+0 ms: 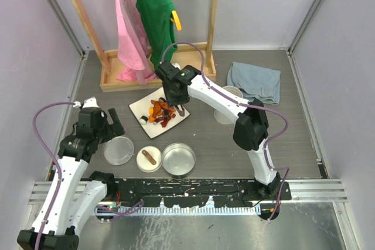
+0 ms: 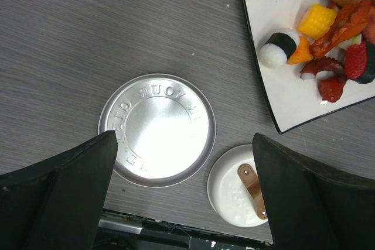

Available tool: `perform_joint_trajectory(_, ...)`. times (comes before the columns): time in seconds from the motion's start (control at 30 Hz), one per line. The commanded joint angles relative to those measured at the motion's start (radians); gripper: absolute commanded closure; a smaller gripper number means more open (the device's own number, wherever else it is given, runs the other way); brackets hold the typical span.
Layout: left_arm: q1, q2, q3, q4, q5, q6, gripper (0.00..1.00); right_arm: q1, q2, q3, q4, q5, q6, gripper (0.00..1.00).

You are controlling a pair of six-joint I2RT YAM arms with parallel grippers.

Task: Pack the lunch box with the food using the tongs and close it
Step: Pick up the fake food from the plate.

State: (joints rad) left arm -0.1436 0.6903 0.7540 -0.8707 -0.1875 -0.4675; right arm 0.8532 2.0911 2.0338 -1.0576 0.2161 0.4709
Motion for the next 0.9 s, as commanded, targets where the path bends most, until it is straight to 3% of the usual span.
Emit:
perform_joint_trajectory(0.0, 0.004, -0.038, -0.013, 0.077, -0.007, -0.004, 0.01, -0.002, -0.093, 0.026, 0.017, 0.019, 0.019, 0.57)
perform_joint_trajectory(0.47, 0.004, -0.019, -0.004, 0.061, -0.001, -0.003, 0.01, -0.001, -0.129, 0.022, 0.03, -0.032, 0.013, 0.57)
perform_joint_trajectory(0.87, 0.005, -0.018, -0.002, 0.061, 0.001, -0.003, 0.01, -0.002, -0.067, 0.2, -0.047, -0.077, -0.022, 0.57)
